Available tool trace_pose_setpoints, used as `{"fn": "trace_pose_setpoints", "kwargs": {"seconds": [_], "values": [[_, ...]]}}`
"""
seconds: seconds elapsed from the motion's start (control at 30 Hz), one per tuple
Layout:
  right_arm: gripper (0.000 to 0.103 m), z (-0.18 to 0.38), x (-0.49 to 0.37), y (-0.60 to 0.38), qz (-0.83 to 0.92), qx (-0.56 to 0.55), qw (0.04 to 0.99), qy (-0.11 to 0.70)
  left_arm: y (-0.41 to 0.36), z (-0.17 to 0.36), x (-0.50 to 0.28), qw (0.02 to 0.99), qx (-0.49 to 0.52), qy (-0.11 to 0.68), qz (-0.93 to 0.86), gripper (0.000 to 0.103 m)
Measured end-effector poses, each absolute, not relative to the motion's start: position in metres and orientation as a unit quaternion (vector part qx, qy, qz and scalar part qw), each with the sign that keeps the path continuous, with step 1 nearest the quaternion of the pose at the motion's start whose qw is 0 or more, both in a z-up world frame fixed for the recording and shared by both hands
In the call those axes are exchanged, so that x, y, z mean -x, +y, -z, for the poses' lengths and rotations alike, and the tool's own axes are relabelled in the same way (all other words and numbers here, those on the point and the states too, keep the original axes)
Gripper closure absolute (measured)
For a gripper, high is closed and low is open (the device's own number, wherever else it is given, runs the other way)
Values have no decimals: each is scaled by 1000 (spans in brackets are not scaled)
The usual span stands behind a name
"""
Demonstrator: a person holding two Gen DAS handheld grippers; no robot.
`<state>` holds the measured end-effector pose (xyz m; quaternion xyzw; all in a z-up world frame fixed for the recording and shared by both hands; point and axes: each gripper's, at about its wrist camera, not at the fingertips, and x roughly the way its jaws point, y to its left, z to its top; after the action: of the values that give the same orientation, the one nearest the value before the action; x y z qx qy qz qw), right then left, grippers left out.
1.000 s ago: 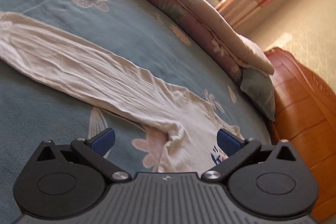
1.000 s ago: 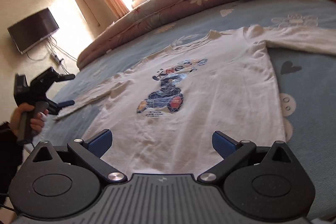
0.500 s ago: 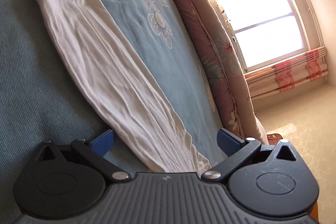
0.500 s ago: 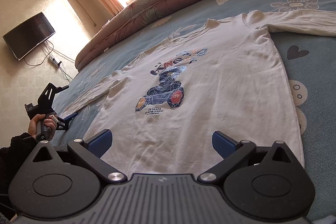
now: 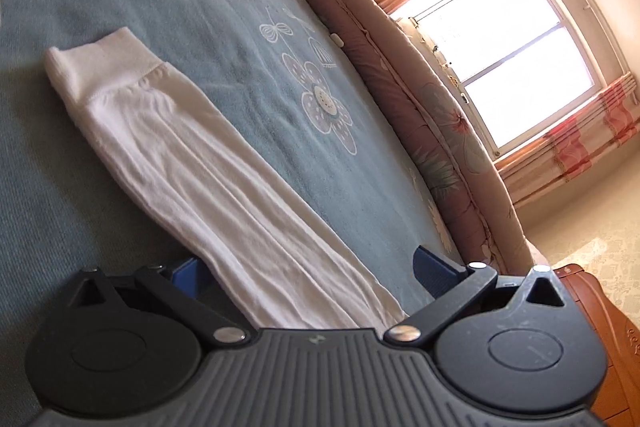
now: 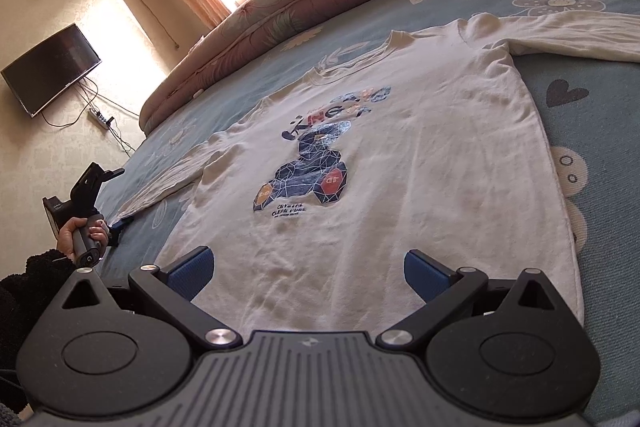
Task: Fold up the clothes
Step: 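Move the open left gripper to the cuff of the sleeve nearest it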
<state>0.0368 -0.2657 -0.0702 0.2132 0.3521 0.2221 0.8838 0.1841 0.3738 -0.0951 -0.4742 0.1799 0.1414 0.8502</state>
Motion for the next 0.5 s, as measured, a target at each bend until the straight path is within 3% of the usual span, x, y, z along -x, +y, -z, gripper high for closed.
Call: {"fn": "trace_pose_setpoints", "kwargs": {"seconds": [0.5], "values": [[0, 72, -39, -261, -219, -200, 885, 360, 390, 96, -193, 861, 458, 115, -189, 1]]}}
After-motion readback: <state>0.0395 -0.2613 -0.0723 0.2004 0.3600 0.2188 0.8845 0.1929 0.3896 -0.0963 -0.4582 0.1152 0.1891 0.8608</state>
